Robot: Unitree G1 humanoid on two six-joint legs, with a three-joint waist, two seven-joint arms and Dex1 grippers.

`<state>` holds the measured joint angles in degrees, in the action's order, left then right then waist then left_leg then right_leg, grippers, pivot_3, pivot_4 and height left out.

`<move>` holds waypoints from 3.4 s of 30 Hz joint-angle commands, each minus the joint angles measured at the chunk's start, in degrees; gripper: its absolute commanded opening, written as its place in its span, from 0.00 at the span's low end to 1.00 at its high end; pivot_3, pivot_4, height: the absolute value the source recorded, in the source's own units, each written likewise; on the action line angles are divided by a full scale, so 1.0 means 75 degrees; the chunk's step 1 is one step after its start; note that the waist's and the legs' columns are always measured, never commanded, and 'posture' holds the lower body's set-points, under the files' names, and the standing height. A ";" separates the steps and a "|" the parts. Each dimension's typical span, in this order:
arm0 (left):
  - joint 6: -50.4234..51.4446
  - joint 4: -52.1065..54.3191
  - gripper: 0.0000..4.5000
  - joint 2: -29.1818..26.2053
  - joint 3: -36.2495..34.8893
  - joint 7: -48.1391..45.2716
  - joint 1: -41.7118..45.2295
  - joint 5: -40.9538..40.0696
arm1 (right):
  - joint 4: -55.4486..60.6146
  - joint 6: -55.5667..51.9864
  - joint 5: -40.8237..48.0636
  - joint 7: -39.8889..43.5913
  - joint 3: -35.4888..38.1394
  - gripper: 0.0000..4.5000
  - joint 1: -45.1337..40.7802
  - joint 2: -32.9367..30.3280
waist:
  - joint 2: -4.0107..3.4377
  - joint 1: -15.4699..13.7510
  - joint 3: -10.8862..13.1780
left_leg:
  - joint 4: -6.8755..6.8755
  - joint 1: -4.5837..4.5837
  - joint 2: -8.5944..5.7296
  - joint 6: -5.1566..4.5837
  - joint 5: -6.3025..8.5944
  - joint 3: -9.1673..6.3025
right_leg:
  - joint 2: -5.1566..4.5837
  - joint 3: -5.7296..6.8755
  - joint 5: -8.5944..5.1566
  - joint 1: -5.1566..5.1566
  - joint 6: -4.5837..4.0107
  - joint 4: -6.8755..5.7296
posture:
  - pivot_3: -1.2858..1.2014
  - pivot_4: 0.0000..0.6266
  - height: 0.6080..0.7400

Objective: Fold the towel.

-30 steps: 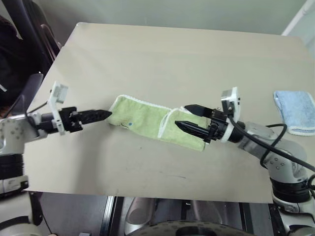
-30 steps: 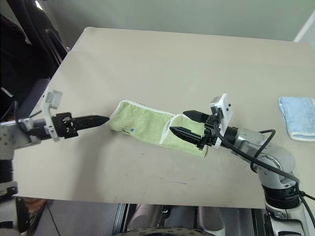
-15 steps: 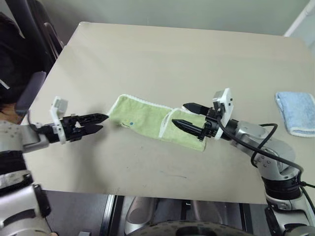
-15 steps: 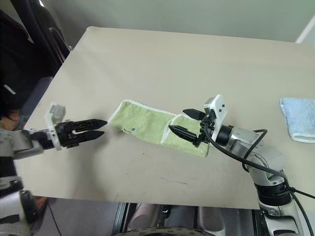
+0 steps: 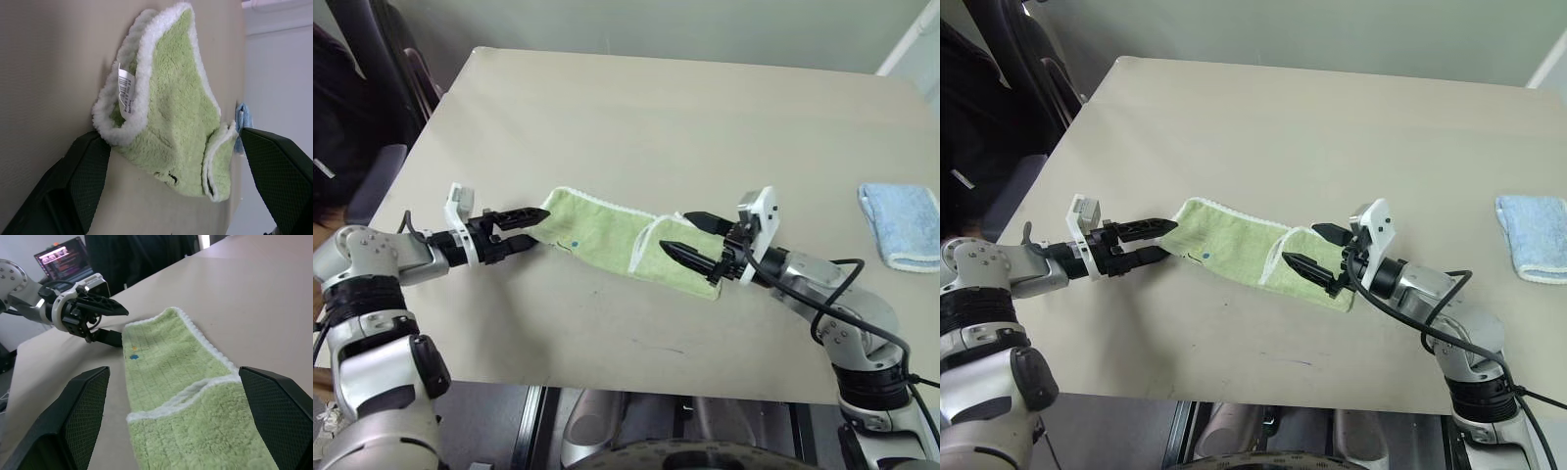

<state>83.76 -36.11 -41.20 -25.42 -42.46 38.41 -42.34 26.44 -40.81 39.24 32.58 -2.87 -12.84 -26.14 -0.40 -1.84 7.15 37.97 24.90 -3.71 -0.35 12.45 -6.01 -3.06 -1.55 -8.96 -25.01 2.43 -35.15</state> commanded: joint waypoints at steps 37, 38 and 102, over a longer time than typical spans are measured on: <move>-0.1175 0.2035 0.01 -0.0042 0.1907 -0.2532 0.0878 -0.0250 | 0.0614 0.0036 0.0075 0.0098 0.0637 1.00 0.0165 -0.0414 | 0.0018 -0.0051 0.0010 | -0.0001 0.0015 0.0001 0.0002 -0.0003 -0.0010 | 0.0006 -0.0002 0.0003 -0.0003 -0.0003 0.0015 | 0.52 0.24 0.95; -0.1164 0.2260 0.01 0.0027 0.2104 -0.2621 0.0966 -0.0285 | 0.0602 0.0034 0.0083 0.0089 0.0668 1.00 0.0165 -0.0427 | 0.0018 -0.0045 0.0010 | -0.0002 0.0015 0.0002 0.0003 -0.0002 -0.0009 | 0.0006 -0.0002 0.0003 -0.0003 -0.0002 0.0016 | 0.52 0.24 0.95; -0.2219 0.3471 0.01 0.3362 0.6258 -0.2748 0.1461 0.0662 | 0.1944 -0.0840 0.2261 0.0694 0.3880 1.00 0.1878 -0.3158 | 0.0069 -0.0085 0.0072 | 0.0023 0.0024 -0.0040 -0.0162 -0.0041 0.0050 | -0.0055 -0.0038 -0.0033 0.0052 0.0277 0.0035 | 0.52 0.24 0.95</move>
<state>68.34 -10.12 -16.64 22.69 -62.46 48.74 -37.24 38.97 -47.63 55.08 37.85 25.07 1.23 -49.15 0.11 -2.47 7.70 38.15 25.08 -4.00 -1.56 12.14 -5.64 -3.47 -1.83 -9.20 -24.61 4.50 -34.90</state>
